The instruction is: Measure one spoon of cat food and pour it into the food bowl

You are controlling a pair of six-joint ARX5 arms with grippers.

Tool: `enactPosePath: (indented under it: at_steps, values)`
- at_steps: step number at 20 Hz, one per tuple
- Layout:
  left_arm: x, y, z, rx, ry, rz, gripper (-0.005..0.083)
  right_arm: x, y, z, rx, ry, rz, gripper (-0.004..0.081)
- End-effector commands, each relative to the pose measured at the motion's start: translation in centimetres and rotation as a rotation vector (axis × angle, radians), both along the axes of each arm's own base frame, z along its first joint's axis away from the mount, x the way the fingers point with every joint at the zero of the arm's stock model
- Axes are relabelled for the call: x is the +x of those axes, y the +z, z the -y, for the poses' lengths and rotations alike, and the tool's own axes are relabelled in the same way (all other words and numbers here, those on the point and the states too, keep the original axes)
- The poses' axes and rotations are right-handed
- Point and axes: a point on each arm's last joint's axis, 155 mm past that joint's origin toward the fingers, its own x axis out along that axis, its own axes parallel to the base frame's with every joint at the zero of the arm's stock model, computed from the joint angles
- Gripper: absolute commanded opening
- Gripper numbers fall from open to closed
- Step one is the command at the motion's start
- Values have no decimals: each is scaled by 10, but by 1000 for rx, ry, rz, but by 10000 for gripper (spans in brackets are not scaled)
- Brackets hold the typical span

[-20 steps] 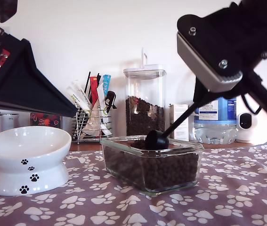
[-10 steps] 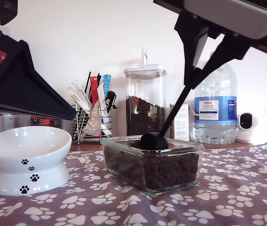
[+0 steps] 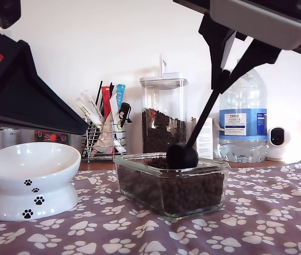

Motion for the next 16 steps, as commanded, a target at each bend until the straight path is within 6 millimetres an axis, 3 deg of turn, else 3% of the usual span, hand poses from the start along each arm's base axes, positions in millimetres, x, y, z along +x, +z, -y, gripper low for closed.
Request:
enactPosePath:
  at_steps: [1,8,11,16]
  values:
    - [-4,-8,0,7,-8,-19,-19,-6,-9,2,-70,46,-18,-13]
    - [-11,-5,4,-13,-48,-32,-19,8,-28,4,-136,25,-30,-13]
    - [-11,-5,4,-13,-48,-32,-19,-1,-48,3,-184,54,-96,-13]
    - [-11,-5,4,-14,-48,-31,-19,-13,-58,-14,-147,100,-147,-13]
